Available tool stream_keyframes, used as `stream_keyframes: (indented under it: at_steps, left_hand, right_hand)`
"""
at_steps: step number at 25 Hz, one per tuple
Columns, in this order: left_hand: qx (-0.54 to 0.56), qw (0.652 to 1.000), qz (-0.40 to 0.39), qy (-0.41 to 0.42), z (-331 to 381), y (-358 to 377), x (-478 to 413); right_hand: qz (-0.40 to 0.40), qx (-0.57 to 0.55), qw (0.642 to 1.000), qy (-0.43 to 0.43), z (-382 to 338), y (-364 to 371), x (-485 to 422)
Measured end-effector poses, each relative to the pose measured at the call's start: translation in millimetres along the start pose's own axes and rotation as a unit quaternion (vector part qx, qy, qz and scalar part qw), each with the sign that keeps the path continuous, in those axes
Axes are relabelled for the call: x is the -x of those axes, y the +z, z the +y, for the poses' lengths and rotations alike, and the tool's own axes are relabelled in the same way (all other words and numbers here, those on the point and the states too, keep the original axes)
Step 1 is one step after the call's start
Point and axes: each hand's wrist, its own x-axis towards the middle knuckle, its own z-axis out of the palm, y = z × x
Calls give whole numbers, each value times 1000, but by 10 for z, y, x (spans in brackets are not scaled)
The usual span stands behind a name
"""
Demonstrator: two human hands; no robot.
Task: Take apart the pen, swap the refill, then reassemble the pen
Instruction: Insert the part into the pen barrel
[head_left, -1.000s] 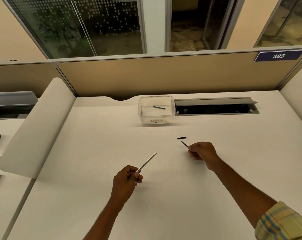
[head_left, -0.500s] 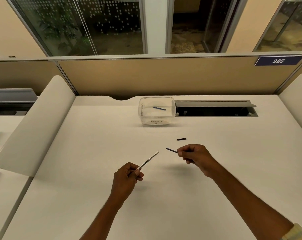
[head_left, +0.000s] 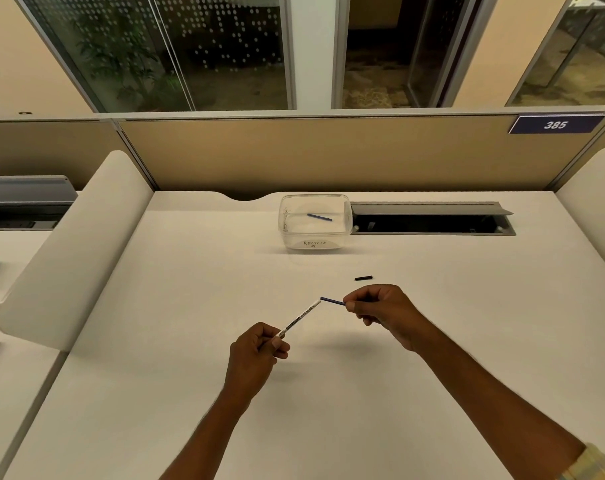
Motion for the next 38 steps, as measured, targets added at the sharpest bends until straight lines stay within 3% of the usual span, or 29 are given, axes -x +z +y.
stream_keyframes:
  at_steps: [8, 19, 29, 38]
  left_hand:
    - [-12, 1000, 3, 11, 21, -19, 4]
    - [-90, 994, 1, 57, 0, -18, 20]
    - [-78, 995, -7, 62, 23, 101, 70]
    - [0, 999, -14, 32, 40, 112, 164]
  right_hand:
    - [-19, 32, 999, -15, -52, -13, 29]
    - [-7, 190, 981, -26, -167, -74, 57]
    - [-19, 152, 987, -46, -178, 145, 107]
    - [-5, 116, 993, -18, -49, 54, 152]
